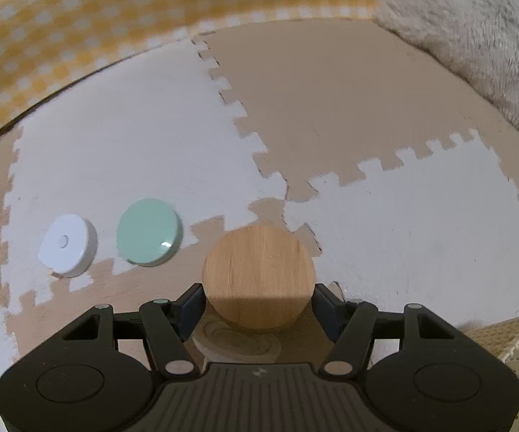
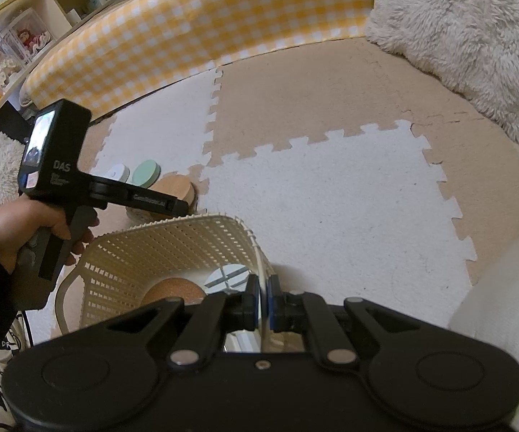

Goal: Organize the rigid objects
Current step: 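Move the left tool to the wooden lid and close on it, then carry the wooden lid with the left tool into the basket and release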

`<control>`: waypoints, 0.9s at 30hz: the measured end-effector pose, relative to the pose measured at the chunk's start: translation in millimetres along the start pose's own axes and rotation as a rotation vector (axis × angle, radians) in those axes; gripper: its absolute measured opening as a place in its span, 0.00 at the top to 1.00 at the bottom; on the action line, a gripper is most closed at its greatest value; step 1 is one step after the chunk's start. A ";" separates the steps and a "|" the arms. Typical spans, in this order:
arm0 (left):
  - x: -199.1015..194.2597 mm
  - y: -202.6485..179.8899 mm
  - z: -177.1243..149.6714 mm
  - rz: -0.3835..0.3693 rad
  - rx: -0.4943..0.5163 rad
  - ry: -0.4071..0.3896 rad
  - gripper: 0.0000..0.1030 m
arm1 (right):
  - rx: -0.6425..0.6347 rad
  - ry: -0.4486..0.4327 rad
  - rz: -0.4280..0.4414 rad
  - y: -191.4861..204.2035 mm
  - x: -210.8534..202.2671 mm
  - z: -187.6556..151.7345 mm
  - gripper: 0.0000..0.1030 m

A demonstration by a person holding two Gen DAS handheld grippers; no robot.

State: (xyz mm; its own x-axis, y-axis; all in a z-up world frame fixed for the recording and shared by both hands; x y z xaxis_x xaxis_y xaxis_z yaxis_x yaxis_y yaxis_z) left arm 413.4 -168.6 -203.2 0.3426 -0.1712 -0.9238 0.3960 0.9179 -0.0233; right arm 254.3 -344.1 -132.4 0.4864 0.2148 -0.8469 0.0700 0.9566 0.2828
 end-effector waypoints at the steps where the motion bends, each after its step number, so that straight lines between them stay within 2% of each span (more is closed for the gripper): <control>1: -2.9 1.5 -0.1 -0.004 -0.009 -0.009 0.37 | 0.001 0.000 0.001 -0.3 0.0 0.1 0.95; 9: -38.6 11.2 -3.0 -0.048 -0.062 -0.096 0.37 | -0.001 0.001 -0.003 -0.1 -0.2 0.1 0.95; 15: -77.0 6.0 -6.1 -0.084 -0.048 -0.180 0.37 | -0.005 0.002 -0.009 -0.3 -0.4 -0.6 0.95; 21: -121.1 -22.5 -17.1 -0.163 -0.006 -0.260 0.37 | -0.004 0.004 -0.009 -0.4 -0.7 -0.5 0.95; 27: -143.1 -64.7 -50.3 -0.294 0.042 -0.232 0.37 | -0.004 0.004 -0.010 -0.3 -0.7 -0.5 0.95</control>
State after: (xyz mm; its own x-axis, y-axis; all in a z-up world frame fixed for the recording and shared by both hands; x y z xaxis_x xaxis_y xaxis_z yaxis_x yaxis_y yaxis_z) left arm 295.9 -185.5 -88.8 0.3913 -0.5063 -0.7685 0.5390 0.8029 -0.2545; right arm 253.5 -344.5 -132.1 0.4826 0.2063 -0.8512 0.0713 0.9594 0.2729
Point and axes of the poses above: each gripper's, at about its wrist camera, not at the fingertips, and x roughly the way its jaws point, y to its left, z to its top, the point moved 8 cm from there along x, roughly the way its jaws point, and after that the axes turned 1 degree about -z, right-handed, at the moved point
